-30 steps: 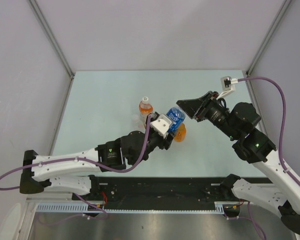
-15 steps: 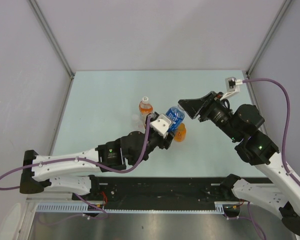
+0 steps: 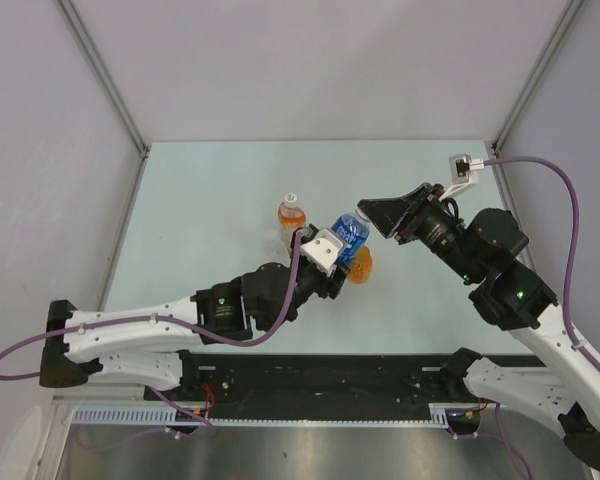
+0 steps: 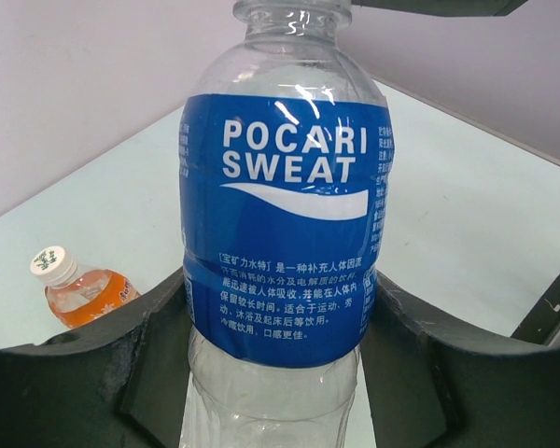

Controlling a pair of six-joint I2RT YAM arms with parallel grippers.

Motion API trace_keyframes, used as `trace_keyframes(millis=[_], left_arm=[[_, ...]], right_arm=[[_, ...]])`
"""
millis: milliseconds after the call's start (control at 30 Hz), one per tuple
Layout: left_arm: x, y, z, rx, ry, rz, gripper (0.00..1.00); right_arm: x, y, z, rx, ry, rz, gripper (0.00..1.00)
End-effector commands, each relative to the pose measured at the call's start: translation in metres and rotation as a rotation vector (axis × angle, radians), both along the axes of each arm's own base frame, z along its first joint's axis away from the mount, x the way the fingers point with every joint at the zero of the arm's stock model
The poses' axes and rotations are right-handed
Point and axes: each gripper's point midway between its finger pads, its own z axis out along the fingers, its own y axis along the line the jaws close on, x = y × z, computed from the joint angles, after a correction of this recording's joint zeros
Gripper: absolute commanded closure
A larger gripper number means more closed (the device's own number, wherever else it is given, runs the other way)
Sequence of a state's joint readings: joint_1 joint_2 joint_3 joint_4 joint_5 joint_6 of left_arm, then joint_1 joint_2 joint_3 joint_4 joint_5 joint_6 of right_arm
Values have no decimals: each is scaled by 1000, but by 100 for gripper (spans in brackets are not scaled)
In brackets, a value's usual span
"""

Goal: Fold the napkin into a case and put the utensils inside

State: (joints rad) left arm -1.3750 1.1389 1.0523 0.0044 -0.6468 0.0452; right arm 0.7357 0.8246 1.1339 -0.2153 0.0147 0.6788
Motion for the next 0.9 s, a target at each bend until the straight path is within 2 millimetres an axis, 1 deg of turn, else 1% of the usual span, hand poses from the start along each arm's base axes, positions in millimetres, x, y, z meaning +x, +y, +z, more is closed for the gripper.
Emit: trace_keyframes(millis=[0, 67, 200, 233, 300, 433, 500, 533, 600, 700, 767, 800, 867], left_arm=[[0, 2, 16, -49, -22, 5, 100], [0, 1, 14, -43, -22, 4, 100], [0, 1, 15, -44, -22, 5, 100], [0, 1, 14, -44, -22, 5, 100], [0, 1, 14, -42, -23, 5, 100], [0, 0, 12, -35, -21, 8, 100], [1, -1, 10, -31, -20, 8, 100], [1, -1, 11, -35, -18, 8, 100], [0, -1, 11, -32, -20, 6, 100], [0, -2, 12, -34, -22, 5, 100], [1, -2, 11, -31, -21, 5, 100], [0, -2, 12, -34, -20, 5, 100], [0, -2, 12, -34, -19, 3, 100]], right_arm=[[-2, -1, 12, 17, -27, 2, 53], [-2, -1, 12, 18, -29, 4, 52], [-3, -2, 13, 18, -33, 2, 52], [-3, -2, 12, 17, -32, 4, 53], [-3, -1, 12, 16, -30, 4, 53], [-3, -3, 12, 18, -25, -3, 33], [-4, -4, 14, 26, -27, -3, 28], [-5, -4, 14, 25, -33, 0, 27], [-6, -4, 16, 26, -38, 5, 29], [-5, -4, 15, 24, -35, 4, 36], [-4, -3, 13, 19, -32, 4, 44], [-4, -3, 13, 17, -32, 4, 50], [-4, -3, 12, 17, -29, 2, 55]])
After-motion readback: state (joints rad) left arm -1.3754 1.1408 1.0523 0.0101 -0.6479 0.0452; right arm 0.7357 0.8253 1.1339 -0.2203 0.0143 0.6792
